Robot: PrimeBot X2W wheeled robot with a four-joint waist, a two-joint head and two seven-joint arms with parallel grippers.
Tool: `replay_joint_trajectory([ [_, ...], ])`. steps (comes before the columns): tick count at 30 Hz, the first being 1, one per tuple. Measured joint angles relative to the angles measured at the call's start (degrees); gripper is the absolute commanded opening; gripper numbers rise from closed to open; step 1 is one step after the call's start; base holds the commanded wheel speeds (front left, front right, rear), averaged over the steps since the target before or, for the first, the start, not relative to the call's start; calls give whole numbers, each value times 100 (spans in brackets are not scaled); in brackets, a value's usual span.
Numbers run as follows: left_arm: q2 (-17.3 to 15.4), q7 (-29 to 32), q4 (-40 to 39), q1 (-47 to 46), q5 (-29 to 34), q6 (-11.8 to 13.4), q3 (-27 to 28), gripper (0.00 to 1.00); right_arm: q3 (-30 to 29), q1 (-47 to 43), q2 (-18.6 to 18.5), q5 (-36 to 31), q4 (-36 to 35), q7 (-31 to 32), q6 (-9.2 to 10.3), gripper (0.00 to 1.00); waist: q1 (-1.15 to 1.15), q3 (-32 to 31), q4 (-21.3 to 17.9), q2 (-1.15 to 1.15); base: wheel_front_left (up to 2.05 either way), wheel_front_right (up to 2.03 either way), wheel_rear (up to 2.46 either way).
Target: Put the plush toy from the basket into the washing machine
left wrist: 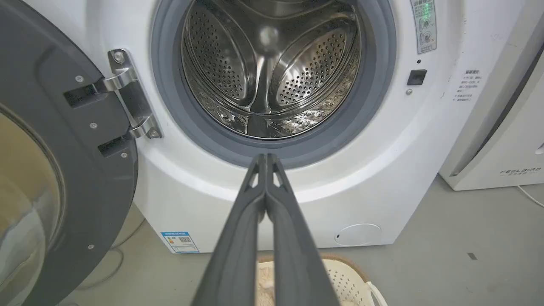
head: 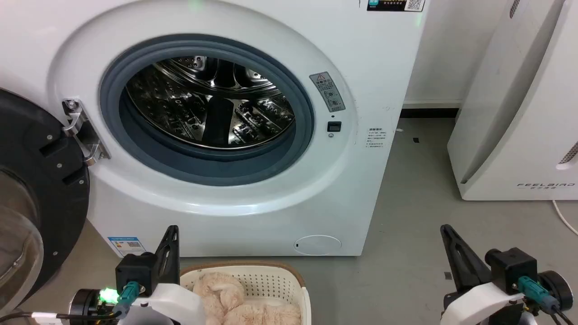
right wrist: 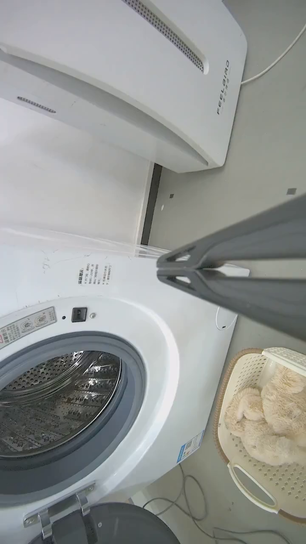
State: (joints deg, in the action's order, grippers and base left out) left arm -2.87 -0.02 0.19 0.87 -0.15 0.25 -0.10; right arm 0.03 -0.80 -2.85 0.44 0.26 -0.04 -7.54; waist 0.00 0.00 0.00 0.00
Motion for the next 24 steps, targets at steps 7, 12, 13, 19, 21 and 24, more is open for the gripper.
replay_joint_trajectory([
  [7, 0, 0, 0, 0, 0, 0, 0, 100, 1, 0, 0, 0, 0, 0, 0, 100, 0, 0, 0, 0, 0, 0, 0],
  [12, 0, 0, 5, 4, -1, 7, -8, 100, 7, -3, 0, 3, 3, 0, 0, 100, 0, 0, 0, 0, 0, 0, 0],
  [13, 0, -1, 5, 4, -2, 8, -11, 100, 8, -3, 0, 4, 3, -1, 0, 100, 0, 2, -1, 0, 0, 0, 0],
  [19, 1, -55, 15, 5, -9, 9, -37, 100, -11, -3, 0, 14, 5, -45, 0, 100, 0, 25, -12, 0, 0, 0, 0],
  [21, 1, -63, 24, 5, -33, 10, -53, 100, -22, -3, 0, 40, 5, -62, 0, 100, 0, 40, -17, 0, 0, 0, 0],
  [24, 1, -107, 45, 5, -58, 13, -69, 100, -42, -3, 0, 57, 4, -94, 0, 100, 0, 70, -27, 0, 0, 0, 0],
])
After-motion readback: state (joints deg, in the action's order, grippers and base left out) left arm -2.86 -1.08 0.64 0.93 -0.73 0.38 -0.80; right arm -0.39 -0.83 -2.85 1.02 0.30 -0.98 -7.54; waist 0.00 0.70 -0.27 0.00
